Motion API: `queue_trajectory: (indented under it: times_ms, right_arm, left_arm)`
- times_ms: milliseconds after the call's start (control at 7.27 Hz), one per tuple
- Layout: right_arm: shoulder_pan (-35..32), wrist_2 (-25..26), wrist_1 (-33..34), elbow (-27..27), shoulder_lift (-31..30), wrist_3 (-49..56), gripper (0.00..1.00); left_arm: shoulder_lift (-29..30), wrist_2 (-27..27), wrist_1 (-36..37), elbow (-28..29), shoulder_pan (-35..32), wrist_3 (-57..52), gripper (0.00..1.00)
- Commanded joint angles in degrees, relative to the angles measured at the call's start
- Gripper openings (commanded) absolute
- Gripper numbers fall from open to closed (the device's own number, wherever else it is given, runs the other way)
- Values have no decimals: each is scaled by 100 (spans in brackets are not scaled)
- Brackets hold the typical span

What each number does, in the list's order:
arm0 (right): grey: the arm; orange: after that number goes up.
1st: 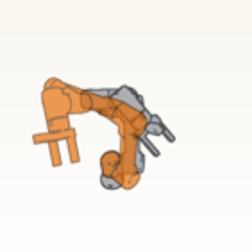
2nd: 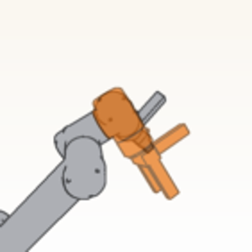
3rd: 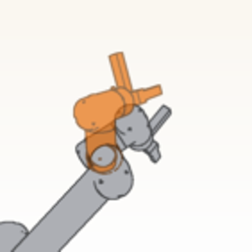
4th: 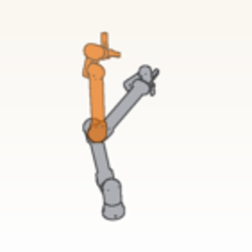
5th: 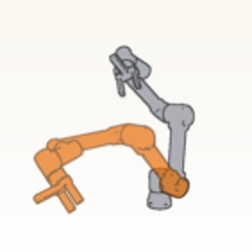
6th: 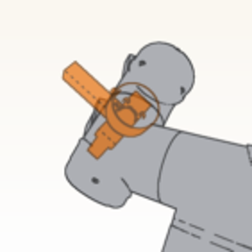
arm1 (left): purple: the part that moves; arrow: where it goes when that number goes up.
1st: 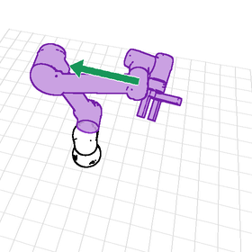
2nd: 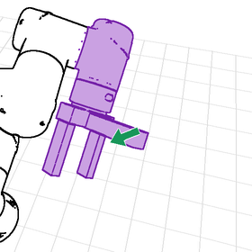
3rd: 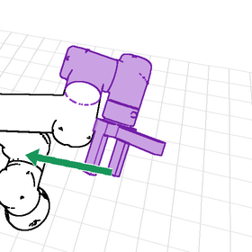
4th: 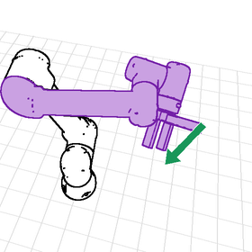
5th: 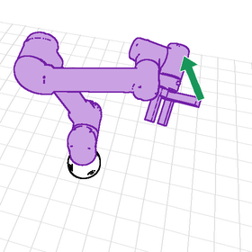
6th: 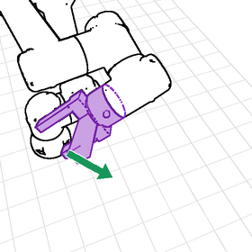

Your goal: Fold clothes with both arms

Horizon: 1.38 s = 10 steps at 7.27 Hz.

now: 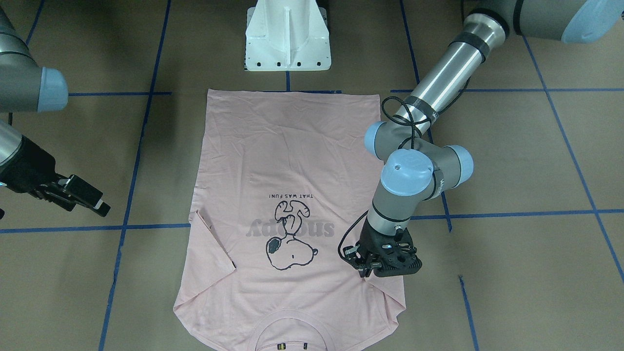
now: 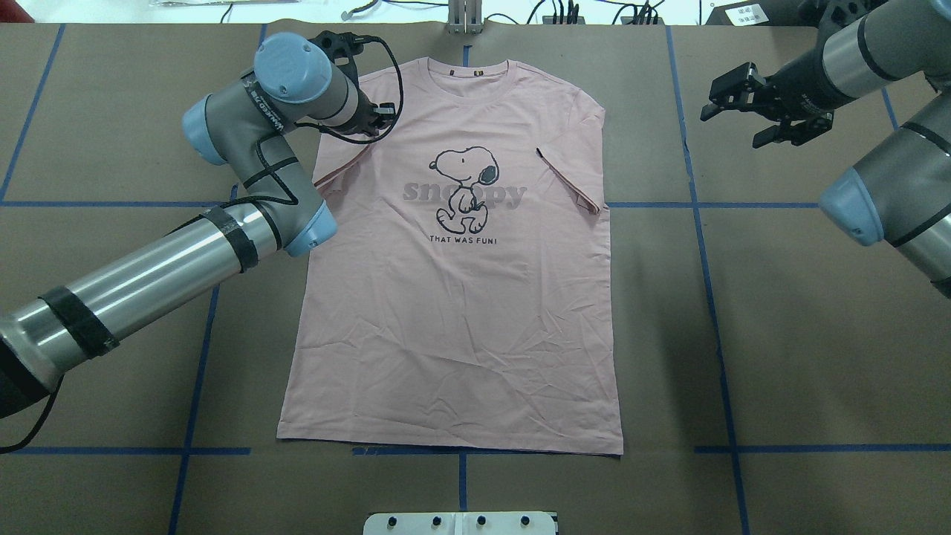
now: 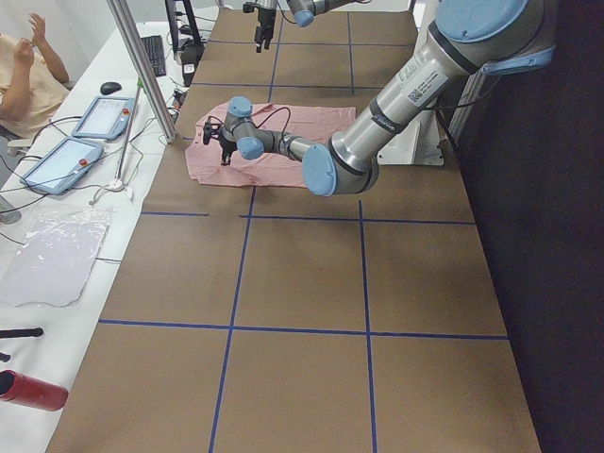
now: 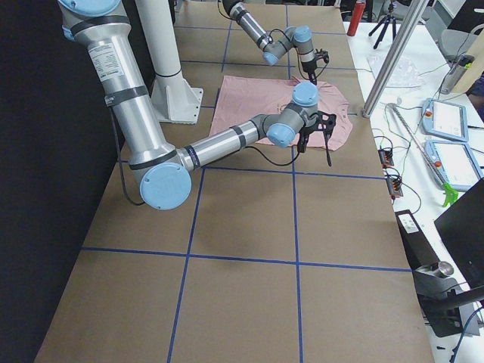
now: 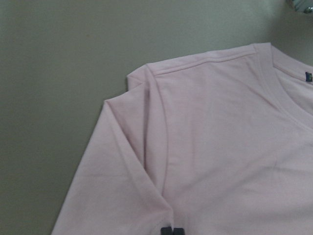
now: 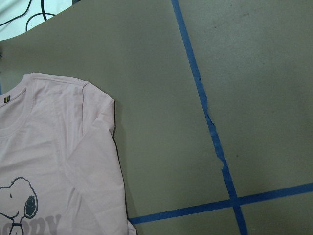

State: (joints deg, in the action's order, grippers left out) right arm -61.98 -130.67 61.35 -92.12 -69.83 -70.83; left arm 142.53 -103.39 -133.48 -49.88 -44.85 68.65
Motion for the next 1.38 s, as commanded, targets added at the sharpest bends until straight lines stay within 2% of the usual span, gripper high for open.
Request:
queue_trajectory:
  times_ms: [0,138,275,413,550,688,826,963,1101,1238]
  right_arm:
    - [159,120,0,-43,22,-28,100]
    - [308,243,0,-139,22,-158,100]
    - [753,610,0,-392,109,-534,100]
    - [1436,1405,17,-778,180,-1355,100]
    - [2261,2440,78,-1173,85,-2147,100]
    - [2965,3103,105,-1534,-134,-2929,100]
    - [3686,3727,149,-1850,-449,-3259,100]
    - [4528,4577,767,-2228,-687,-3628,98]
    - [5155,5134,1748,-2675,-681,-4040,92]
    - [5596,5357,2080,-2662,-716,-4384,87]
  left_arm:
    - [55,3,-178,75,-6,8,60]
    - [55,-15,-187,-65,-6,43,68]
    - [-128,-102,13,-814,-15,61,69]
    - [-556,-407,337,-1709,81,366,72]
    - [-1126,-732,358,-2562,116,647,73]
    - [-1767,-884,367,-3415,125,650,73]
    - [-2208,-972,358,-3806,125,650,73]
    - [-2239,-956,332,-3767,143,641,73]
    - [-2239,-955,288,-3697,169,606,74]
    - [-2239,-947,288,-3661,178,597,76]
